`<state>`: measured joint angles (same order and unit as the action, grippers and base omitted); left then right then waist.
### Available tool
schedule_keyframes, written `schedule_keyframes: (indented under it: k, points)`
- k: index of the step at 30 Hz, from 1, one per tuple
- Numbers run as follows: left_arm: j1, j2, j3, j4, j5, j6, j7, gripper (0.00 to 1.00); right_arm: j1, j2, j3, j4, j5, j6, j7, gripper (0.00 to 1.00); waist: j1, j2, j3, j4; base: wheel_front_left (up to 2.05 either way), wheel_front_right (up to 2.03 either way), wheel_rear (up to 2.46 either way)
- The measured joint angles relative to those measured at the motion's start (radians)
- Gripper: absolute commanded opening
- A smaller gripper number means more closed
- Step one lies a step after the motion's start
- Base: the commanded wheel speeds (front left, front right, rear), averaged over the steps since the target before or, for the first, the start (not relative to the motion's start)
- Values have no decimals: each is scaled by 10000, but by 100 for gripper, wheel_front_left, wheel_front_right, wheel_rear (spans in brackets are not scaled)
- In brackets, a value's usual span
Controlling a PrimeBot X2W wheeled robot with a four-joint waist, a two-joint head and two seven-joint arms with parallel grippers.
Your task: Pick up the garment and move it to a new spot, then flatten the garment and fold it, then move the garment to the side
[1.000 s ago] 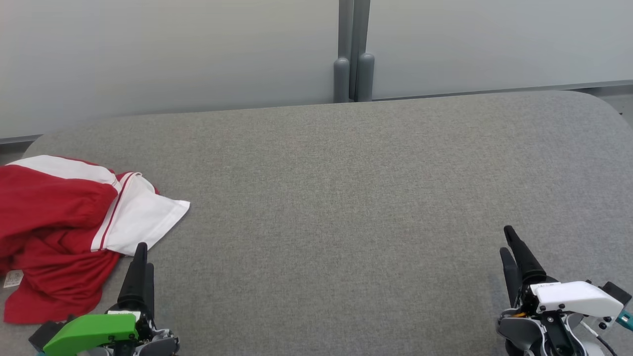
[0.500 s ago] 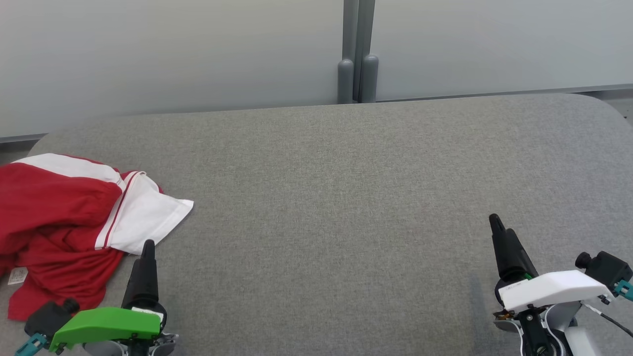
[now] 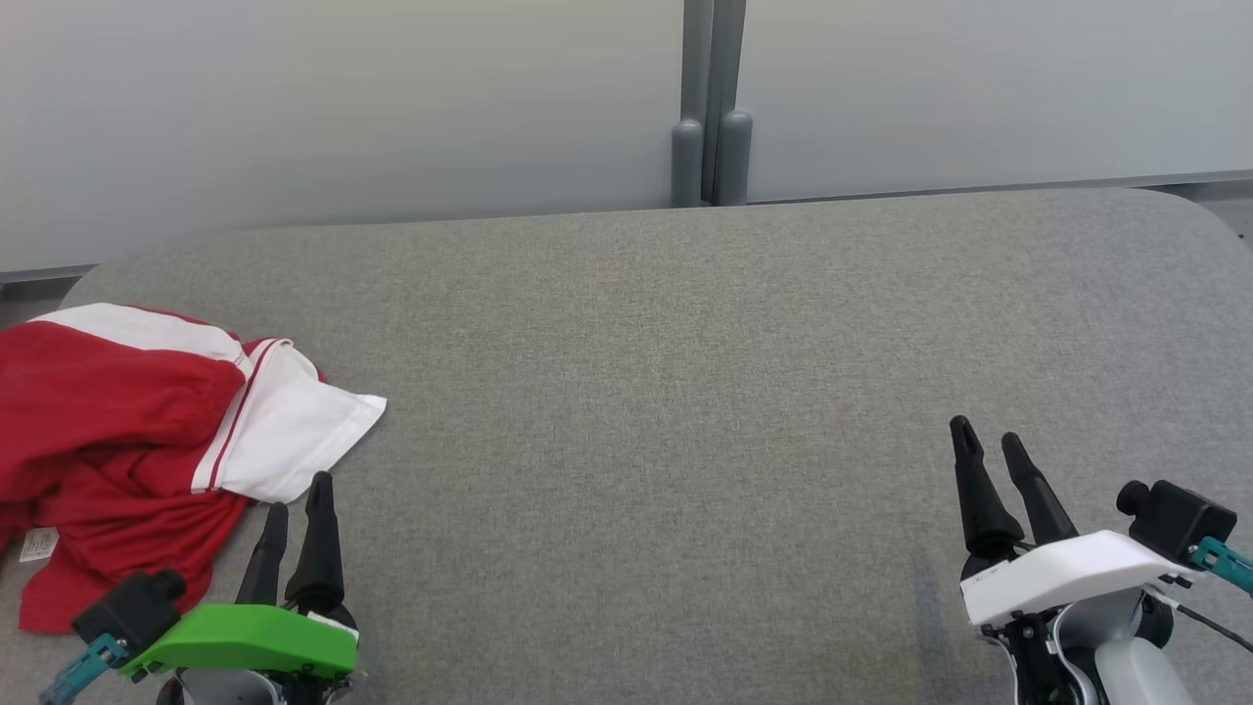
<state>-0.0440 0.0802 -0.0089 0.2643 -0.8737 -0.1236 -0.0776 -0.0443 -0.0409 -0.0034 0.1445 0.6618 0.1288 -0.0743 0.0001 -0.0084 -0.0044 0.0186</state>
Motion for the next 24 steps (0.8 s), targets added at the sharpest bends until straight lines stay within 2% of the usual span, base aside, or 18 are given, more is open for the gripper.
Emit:
schedule_keyframes:
  k: [8, 24]
  points:
    - [1, 142, -192, 0, 1267, -8, -249, 100, 102, -8, 42, -8, -1185, 0, -249, 100, 0, 0, -37, 7, 0, 0, 0]
    - [9, 303, -512, -58, 3139, -35, -731, 100, 318, -21, 38, -52, -3200, 2, -719, 100, 0, 0, -77, 108, 0, 0, 0]
